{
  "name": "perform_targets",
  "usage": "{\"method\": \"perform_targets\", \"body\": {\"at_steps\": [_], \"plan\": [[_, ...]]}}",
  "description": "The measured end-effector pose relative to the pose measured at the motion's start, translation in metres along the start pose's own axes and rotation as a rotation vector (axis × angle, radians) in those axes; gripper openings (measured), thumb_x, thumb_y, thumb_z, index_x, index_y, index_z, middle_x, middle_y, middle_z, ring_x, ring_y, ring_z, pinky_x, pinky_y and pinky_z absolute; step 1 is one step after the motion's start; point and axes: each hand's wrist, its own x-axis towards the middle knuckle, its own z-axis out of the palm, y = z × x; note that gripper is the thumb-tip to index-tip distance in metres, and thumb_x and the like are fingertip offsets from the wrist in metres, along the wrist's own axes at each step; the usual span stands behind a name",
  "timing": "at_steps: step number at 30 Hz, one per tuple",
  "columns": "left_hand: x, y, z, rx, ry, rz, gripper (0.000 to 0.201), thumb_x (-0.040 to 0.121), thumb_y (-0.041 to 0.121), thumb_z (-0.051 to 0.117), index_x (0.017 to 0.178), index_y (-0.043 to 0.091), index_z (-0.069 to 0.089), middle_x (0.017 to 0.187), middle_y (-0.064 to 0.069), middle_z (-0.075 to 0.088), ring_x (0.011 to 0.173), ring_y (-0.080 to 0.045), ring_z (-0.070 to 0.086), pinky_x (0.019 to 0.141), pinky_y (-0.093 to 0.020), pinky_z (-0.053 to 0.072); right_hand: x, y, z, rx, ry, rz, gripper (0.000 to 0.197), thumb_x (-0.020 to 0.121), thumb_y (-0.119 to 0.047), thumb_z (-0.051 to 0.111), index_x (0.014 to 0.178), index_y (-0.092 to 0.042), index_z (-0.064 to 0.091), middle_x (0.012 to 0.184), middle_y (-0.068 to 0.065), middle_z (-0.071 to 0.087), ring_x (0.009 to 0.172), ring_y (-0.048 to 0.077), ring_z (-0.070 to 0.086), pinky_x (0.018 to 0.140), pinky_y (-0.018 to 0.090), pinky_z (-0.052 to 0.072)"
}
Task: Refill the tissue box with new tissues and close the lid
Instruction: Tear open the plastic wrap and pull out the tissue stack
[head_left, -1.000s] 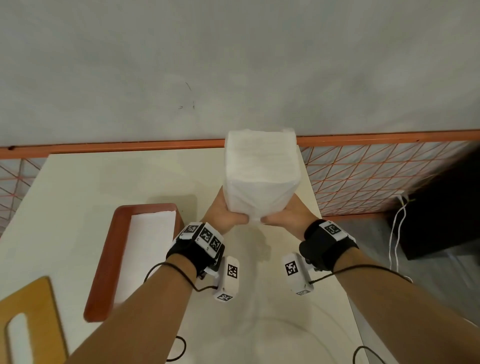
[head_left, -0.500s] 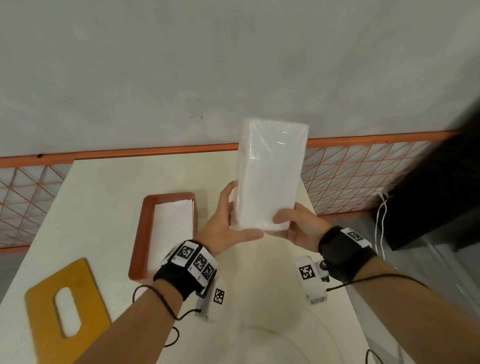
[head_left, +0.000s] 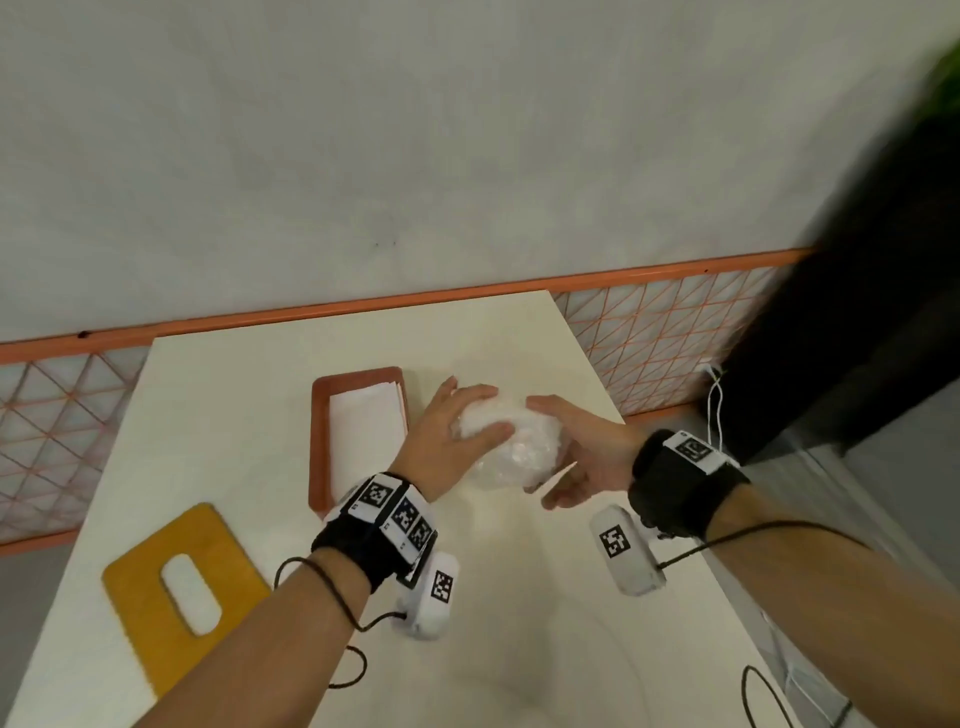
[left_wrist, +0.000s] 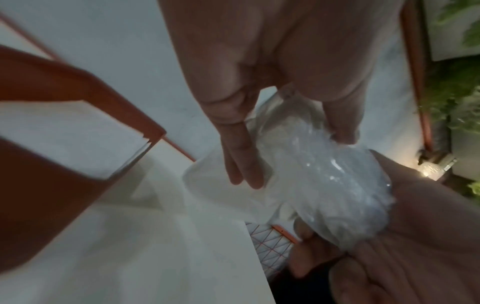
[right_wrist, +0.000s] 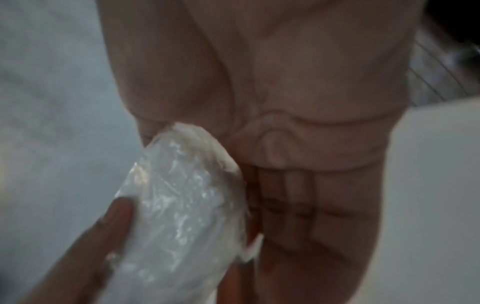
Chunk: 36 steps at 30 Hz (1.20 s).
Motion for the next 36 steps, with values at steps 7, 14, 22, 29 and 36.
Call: {"method": "perform_targets", "body": {"at_steps": [7, 14, 22, 29, 36], "plan": [[-0.005, -0.005, 0.012, -0.296, -0.018, -0.343, 0.06, 0.074, 0.055, 0.072, 0.121, 0.021, 0.058, 0.121, -0.01, 0.063, 0.096, -0.031, 0.069, 0.076, -0.046, 0.06, -0.01, 0.01, 0.008, -0.249, 0.221, -0.343, 0.054, 0.087, -0.043, 0.065, 0.133, -0.023, 0.045, 0.115, 0.004, 0.058, 0.086, 0.023, 0.069, 0.068, 0.033, 0.059], [-0.003, 0.012, 0.016, 0.196, -0.078, -0.496, 0.076, 0.081, 0.076, 0.034, 0.133, 0.022, 0.044, 0.126, -0.007, 0.059, 0.068, -0.025, 0.07, 0.059, -0.031, 0.053, 0.01, 0.0, -0.004, -0.413, 0.257, -0.324, 0.033, 0.083, -0.033, 0.07, 0.107, -0.013, 0.063, 0.087, 0.014, 0.067, 0.059, 0.024, 0.062, 0.047, 0.024, 0.047], [-0.009, 0.004, 0.01, 0.024, -0.059, -0.013, 0.033, 0.088, 0.037, 0.065, 0.121, 0.036, 0.063, 0.129, 0.014, 0.059, 0.121, -0.004, 0.052, 0.105, -0.022, 0.037, 0.018, -0.013, -0.013, -0.567, 0.282, -0.4, 0.05, 0.084, -0.046, 0.067, 0.127, -0.025, 0.054, 0.117, 0.003, 0.057, 0.057, 0.017, 0.066, 0.053, 0.022, 0.05], [-0.004, -0.005, 0.028, 0.068, 0.242, -0.056, 0.025, 0.084, 0.038, 0.07, 0.109, 0.034, 0.07, 0.119, 0.009, 0.066, 0.114, -0.011, 0.059, 0.103, -0.034, 0.046, 0.015, -0.002, -0.015, -0.73, 0.36, -0.676, 0.04, 0.071, -0.057, 0.072, 0.097, -0.029, 0.061, 0.116, -0.005, 0.049, 0.103, 0.015, 0.052, 0.088, 0.031, 0.046], [-0.013, -0.004, 0.028, 0.128, 0.117, 0.022, 0.037, 0.089, 0.027, 0.064, 0.126, 0.032, 0.061, 0.132, 0.013, 0.058, 0.117, 0.003, 0.047, 0.099, -0.009, 0.033, 0.016, -0.001, -0.021, -0.694, 0.383, -0.718, 0.021, 0.069, -0.034, 0.085, 0.08, -0.023, 0.071, 0.096, -0.003, 0.052, 0.085, 0.005, 0.049, 0.078, 0.02, 0.035]]}}
